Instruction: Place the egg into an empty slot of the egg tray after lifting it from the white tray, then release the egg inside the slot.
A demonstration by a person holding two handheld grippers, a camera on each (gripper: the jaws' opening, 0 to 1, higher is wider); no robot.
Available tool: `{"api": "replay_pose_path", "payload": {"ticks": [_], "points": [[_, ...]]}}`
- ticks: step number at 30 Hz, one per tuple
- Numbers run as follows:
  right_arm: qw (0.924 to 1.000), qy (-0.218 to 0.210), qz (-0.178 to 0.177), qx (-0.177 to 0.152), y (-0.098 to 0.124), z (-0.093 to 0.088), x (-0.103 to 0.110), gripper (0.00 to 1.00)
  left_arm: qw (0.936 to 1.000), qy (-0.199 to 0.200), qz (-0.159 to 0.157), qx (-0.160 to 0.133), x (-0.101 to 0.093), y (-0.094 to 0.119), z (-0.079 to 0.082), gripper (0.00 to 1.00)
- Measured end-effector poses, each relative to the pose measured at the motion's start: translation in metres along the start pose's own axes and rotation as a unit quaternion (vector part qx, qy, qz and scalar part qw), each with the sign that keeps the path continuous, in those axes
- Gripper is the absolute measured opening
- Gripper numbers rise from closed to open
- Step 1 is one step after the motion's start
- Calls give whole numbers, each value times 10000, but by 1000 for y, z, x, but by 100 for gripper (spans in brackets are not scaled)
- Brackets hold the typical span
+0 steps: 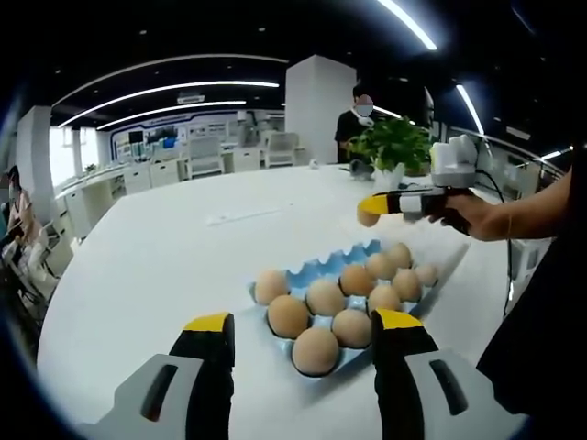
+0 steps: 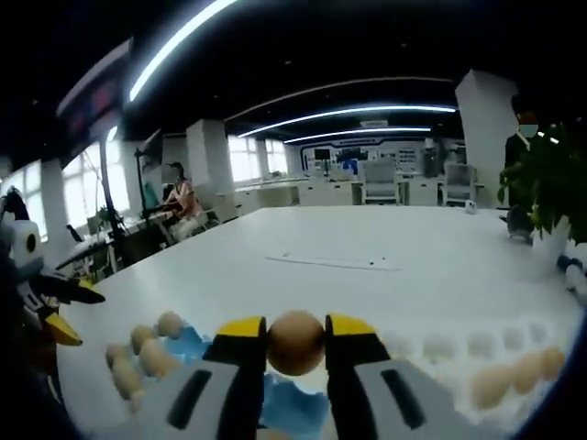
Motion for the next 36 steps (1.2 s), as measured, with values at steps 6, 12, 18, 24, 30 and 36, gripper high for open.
{"api": "replay_pose_path", "payload": {"ticks": [6,12,18,24,30,36], "points": [[9990,90,445,34,-11,1,31,24,10000,11,20,-12,0,1,0,60],[9965,155,818,93,-23,1,58,24,10000,20,47,-5,1,2,0,60],[9935,260,1089,179,-32,-4,79,24,10000,33,64,-16,1,3,-1,60],[9916,271,1234,293,-38,-12,91,24,9999,58,106,-24,4,5,-2,60],[9898,279,1337,409,-44,-16,99,24,9999,71,101,-16,4,4,-3,60],[9876,368,1433,532,-49,-23,105,24,9999,81,98,-30,4,4,-2,60]]}}
Point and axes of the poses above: the point that each gripper's makers call its tool centre point, and the gripper's own axes: y roughly backward along the fingers, x roughly to its left, z roughly out of its top, the point moved 6 cm from there along y, roughly backward along the fingers, and after that the axes turned 5 degrees about -z, right-handed, at the moved point
